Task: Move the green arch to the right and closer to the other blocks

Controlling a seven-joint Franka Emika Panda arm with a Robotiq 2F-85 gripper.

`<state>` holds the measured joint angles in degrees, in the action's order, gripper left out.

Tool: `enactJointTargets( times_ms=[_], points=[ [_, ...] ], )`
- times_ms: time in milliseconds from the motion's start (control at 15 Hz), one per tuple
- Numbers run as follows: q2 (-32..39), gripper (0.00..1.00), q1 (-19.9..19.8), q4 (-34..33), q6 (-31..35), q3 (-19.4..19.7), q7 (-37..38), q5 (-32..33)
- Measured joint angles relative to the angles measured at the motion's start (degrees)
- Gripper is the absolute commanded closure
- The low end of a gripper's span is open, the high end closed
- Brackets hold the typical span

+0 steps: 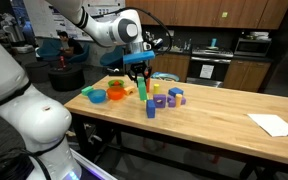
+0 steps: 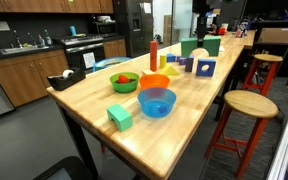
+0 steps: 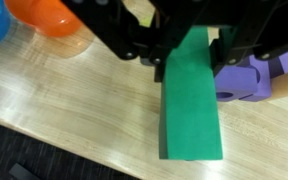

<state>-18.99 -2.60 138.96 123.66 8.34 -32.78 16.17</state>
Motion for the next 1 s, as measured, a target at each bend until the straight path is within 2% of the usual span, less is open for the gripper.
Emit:
enactJointTargets(
  times_ms=[533,733,1000],
  points=[
    [0.0,0.84,-0.01,-4.01,-3.95,0.14,-1.61,-2.06],
    [0.16,0.84,0.08,-4.64,-4.84,0.19,-1.11,-7.71],
    [1.38,0.84,0.83,-4.46,-2.8,0.2,3.09,-18.6]
  ],
)
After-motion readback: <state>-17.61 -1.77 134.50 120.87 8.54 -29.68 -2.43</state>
